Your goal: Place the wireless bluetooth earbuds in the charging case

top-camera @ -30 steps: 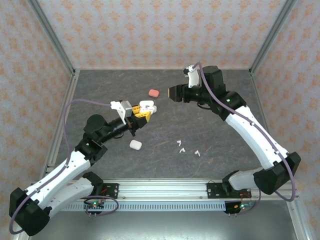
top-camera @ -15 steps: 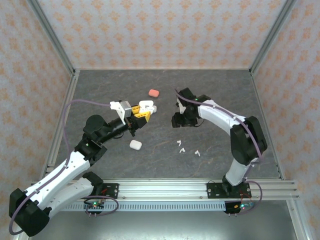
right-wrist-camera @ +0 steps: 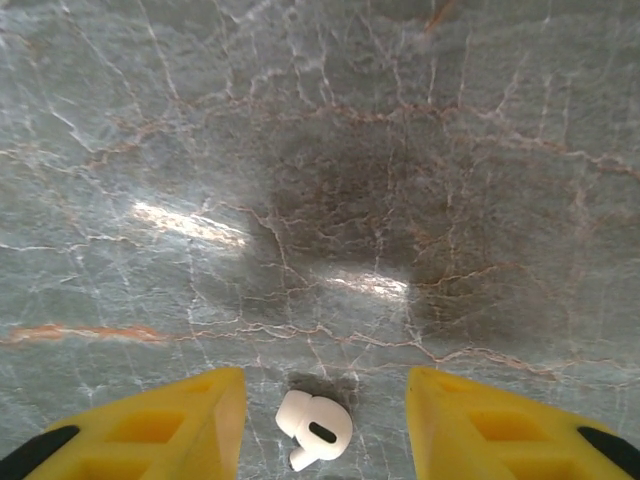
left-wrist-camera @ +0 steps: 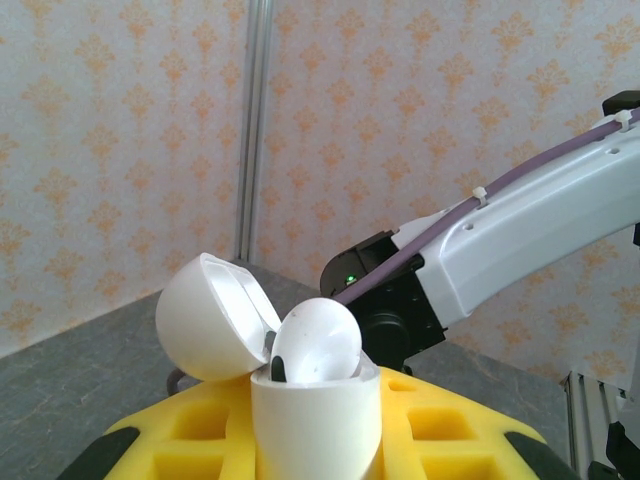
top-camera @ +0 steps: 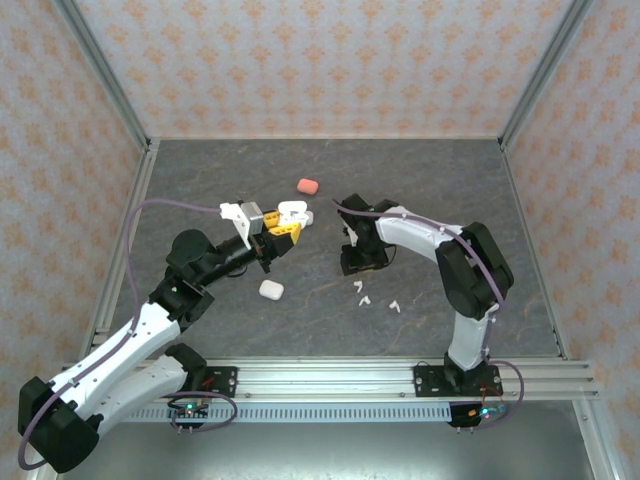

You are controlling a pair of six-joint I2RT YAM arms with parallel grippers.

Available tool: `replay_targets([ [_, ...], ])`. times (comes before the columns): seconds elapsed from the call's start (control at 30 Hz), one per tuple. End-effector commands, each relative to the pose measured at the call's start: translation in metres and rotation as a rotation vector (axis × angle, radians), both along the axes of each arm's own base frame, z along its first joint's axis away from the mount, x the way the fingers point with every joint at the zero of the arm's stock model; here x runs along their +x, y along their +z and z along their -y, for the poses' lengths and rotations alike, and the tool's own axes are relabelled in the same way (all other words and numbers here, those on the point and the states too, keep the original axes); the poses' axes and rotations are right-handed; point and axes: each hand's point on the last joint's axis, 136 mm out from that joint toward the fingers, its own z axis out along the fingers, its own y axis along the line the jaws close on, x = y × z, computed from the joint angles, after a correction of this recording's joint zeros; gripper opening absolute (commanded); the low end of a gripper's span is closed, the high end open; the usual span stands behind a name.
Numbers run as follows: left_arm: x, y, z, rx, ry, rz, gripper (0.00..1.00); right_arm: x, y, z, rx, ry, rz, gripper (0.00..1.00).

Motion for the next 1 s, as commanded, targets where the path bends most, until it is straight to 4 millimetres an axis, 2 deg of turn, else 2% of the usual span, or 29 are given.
replay_targets([
  [0.0, -0.002, 0.01, -0.002, -0.012, 0.009, 0.054, 0.0, -0.013, -0.01, 0.01, -0.073, 0.014, -0.041, 0.45],
  [0.37, -0.003, 0.008, -0.002, -0.01, 0.011, 0.052, 0.0, -0.028, -0.019, 0.014, -0.118, 0.033, -0.089, 0.41],
  [0.7, -0.002, 0.006, -0.002, -0.007, 0.014, 0.048, 0.0, -0.031, -0.024, 0.012, -0.128, 0.045, -0.095, 0.29],
  [0.87, -0.001, 0.005, -0.003, -0.004, 0.019, 0.044, 0.0, -0.012, 0.0, 0.005, -0.084, 0.065, 0.016, 0.26],
  [0.97, 0.0, 0.005, -0.002, -0.005, 0.019, 0.042, 0.0, 0.004, 0.028, -0.002, -0.042, 0.08, 0.123, 0.26],
])
